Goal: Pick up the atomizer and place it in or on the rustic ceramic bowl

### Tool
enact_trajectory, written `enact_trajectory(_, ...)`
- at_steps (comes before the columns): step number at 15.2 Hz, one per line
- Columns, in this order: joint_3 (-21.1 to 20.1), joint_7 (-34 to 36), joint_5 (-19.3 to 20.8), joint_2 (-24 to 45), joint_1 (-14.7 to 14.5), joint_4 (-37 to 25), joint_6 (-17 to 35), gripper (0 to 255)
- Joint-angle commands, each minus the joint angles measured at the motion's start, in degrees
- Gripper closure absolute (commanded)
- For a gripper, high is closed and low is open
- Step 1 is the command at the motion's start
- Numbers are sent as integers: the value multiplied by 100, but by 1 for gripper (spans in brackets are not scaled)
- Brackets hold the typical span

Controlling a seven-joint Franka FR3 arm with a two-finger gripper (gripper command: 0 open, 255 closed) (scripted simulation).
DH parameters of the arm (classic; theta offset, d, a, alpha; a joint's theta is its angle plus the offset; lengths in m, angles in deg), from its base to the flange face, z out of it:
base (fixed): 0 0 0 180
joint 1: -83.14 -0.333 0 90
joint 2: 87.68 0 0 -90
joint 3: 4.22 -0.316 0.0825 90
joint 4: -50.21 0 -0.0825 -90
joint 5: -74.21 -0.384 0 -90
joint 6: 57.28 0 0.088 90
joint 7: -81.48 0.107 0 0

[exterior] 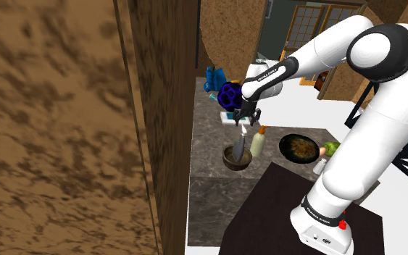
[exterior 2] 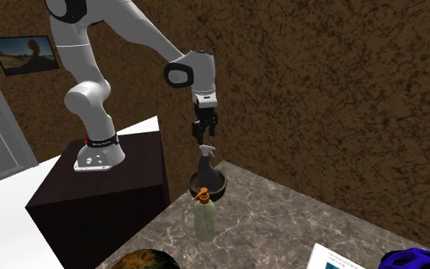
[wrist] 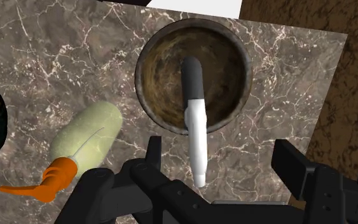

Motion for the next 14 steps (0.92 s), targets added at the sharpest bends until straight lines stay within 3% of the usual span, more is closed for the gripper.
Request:
enact_trajectory(1, 0, 0, 0, 0, 0, 0, 0, 0)
enact_trajectory(3, 0, 0, 0, 0, 0, 0, 0, 0)
enact_trajectory(7, -33, 112, 145, -493, -6, -278, -757, 0)
enact_trajectory(14, -34, 112, 145, -493, -5, -278, -757, 0)
